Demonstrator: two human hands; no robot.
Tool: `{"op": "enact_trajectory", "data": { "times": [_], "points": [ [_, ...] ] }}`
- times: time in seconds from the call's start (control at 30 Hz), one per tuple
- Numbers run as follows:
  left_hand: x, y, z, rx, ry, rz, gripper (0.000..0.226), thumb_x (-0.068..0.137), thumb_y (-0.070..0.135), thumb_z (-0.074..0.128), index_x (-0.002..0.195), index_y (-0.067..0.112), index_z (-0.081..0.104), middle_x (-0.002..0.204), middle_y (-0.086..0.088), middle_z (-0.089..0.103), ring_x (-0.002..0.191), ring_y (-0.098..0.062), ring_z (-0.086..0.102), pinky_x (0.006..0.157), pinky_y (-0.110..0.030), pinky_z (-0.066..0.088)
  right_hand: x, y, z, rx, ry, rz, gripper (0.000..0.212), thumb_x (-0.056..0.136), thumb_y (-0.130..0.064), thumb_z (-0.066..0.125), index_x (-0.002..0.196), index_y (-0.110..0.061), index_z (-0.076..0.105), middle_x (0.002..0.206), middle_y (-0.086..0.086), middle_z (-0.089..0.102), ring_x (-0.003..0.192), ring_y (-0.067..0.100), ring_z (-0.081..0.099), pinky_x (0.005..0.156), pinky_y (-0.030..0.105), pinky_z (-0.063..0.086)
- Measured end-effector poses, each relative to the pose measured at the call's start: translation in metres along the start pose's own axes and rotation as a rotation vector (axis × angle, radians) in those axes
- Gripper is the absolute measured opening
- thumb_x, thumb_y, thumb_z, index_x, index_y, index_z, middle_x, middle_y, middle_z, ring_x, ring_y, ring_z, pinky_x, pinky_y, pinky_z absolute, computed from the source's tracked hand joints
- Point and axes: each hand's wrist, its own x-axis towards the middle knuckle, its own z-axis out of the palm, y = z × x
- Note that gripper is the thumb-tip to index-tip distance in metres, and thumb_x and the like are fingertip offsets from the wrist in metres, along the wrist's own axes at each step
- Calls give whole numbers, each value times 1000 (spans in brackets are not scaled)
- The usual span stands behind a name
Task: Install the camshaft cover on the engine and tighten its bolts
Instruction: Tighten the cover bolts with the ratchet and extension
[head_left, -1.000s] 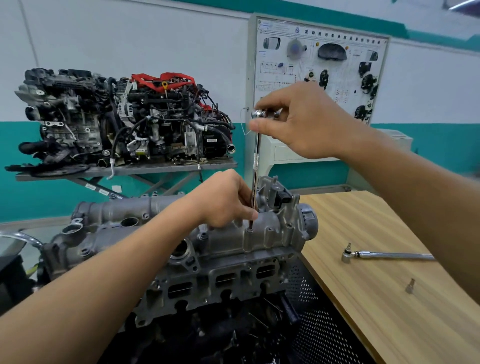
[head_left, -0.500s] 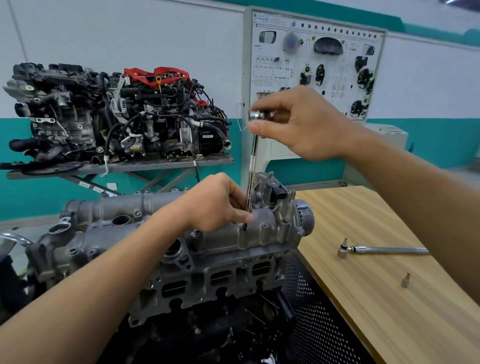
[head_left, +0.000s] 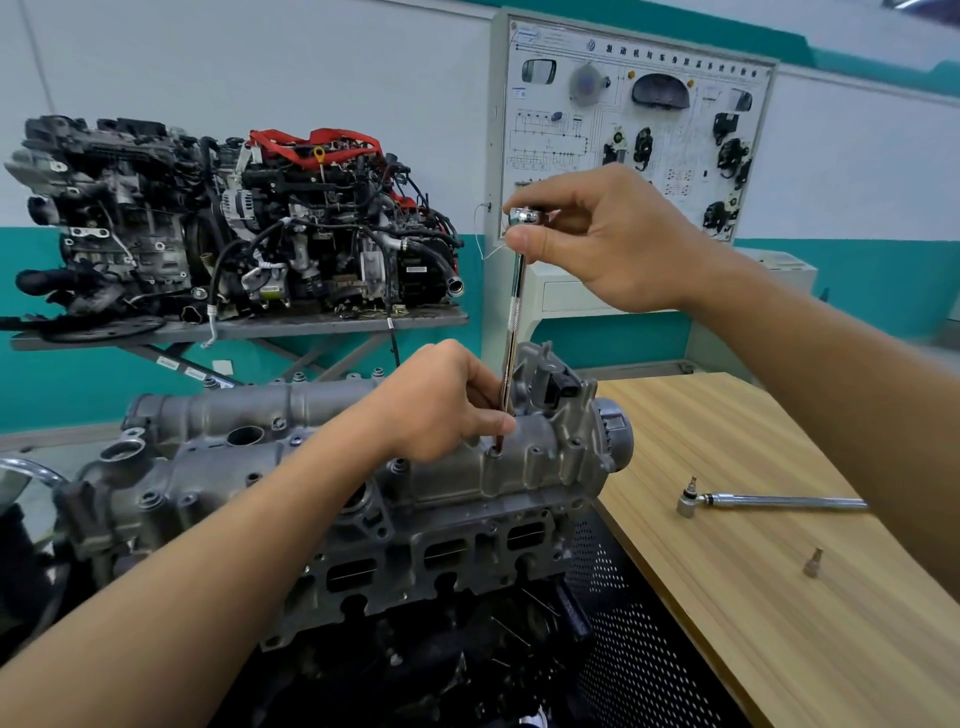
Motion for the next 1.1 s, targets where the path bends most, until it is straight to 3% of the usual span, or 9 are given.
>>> {"op": "enact_trajectory", "data": {
  "times": [0.27,0.43,0.53,0.63,0.7,0.77,0.93,1.03,1.1],
  "points": [
    [2,-1,1,-1,19,-15,6,81,23,82,83,17,80,69,8,76,60,-4,69,60,-16,54,-1,3,0,40,-11,22,28,94,-26,65,115,-8,70,104,7,74,96,23,70,92,43,53],
    [0,-2,5,6,44,-7,8,80,21,83,83,14,80,68,7,75,56,1,66,58,-14,52,-3,8,-14,121,-142,78,34,93,-14,68,126,-16,63,113,-7,71,106,5,68,99,22,51],
    [-1,-2,7,48,66,11,11,80,23,84,79,12,79,70,3,76,62,-6,70,64,-23,58,-3,3,-23,121,-208,123,38,90,-12,70,128,-15,63,115,-6,71,106,5,69,99,19,49],
    [-1,-4,8,27,55,5,11,81,21,82,83,11,79,75,1,77,73,-11,73,75,-31,60,1,-10,-26,-61,-192,145,41,85,-30,75,123,-16,69,108,0,75,84,14,73,85,27,58],
    [-3,-6,8,-33,42,-16,10,83,17,80,88,9,80,79,-2,78,76,-15,74,78,-33,60,6,-23,-28,-283,-199,150,49,80,-48,74,120,-20,72,110,5,74,91,23,71,87,41,57],
    [-5,-8,8,-88,44,-25,10,84,16,80,91,9,80,81,-1,79,76,-14,74,78,-29,60,10,-37,-29,-457,-231,138,55,78,-60,71,118,-23,72,107,2,75,97,23,68,90,45,55],
    [-7,-9,10,-133,43,-12,9,86,13,77,94,10,80,83,5,78,72,-2,70,71,-13,55,6,-43,-17,-598,-105,132,54,82,-65,65,98,-14,74,77,5,70,69,22,59,67,36,54],
    [-7,-9,10,-127,42,-16,9,86,13,77,94,10,80,82,4,78,69,0,68,68,-11,53,3,-40,-11,-632,-20,156,56,82,-66,64,92,-12,74,74,6,66,66,24,57,63,35,51],
    [-7,-9,11,-122,50,-9,10,86,14,77,95,10,80,82,4,78,69,0,68,67,-10,52,5,-39,-10,-627,0,181,51,79,-67,66,85,-16,74,68,1,59,62,20,53,56,31,42]
  ]
}}
